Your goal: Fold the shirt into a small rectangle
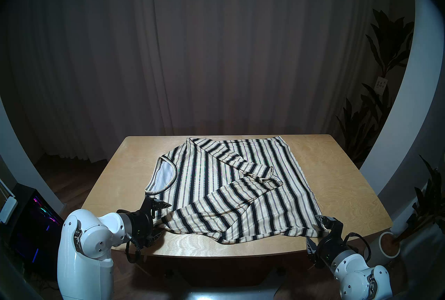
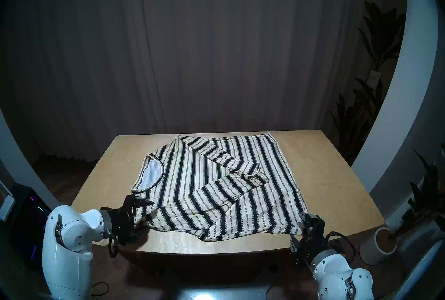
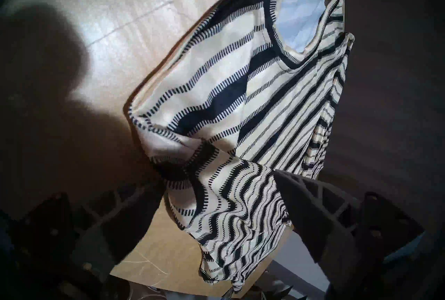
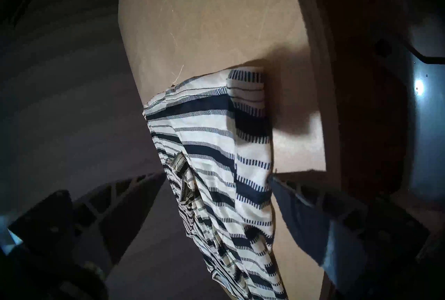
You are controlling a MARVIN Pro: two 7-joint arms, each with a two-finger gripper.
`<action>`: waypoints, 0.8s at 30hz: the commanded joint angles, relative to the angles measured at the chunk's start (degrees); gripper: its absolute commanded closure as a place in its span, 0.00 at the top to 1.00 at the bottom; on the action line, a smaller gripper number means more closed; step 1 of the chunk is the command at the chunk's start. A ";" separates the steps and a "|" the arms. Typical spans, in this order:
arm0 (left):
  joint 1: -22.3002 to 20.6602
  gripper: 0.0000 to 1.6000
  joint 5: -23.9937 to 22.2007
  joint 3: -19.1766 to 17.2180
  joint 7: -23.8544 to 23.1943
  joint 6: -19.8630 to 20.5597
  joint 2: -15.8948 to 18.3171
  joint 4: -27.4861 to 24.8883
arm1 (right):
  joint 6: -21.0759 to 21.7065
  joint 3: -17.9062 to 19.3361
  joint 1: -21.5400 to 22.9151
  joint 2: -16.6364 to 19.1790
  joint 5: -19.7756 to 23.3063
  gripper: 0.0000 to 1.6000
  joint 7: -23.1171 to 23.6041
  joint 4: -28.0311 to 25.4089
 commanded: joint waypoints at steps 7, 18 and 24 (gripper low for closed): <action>-3.00 1.00 2.70 1.68 0.13 0.45 1.20 3.73 | -2.81 -0.39 4.27 0.30 -1.73 1.00 -1.19 2.44; -2.33 1.00 3.94 -1.88 -1.04 0.16 2.04 3.89 | -3.62 0.57 7.32 1.02 -1.86 0.64 -1.97 5.40; -2.16 0.79 4.66 -1.81 -2.81 1.33 2.26 4.89 | -3.48 0.36 8.49 1.41 -2.46 0.45 -1.53 7.26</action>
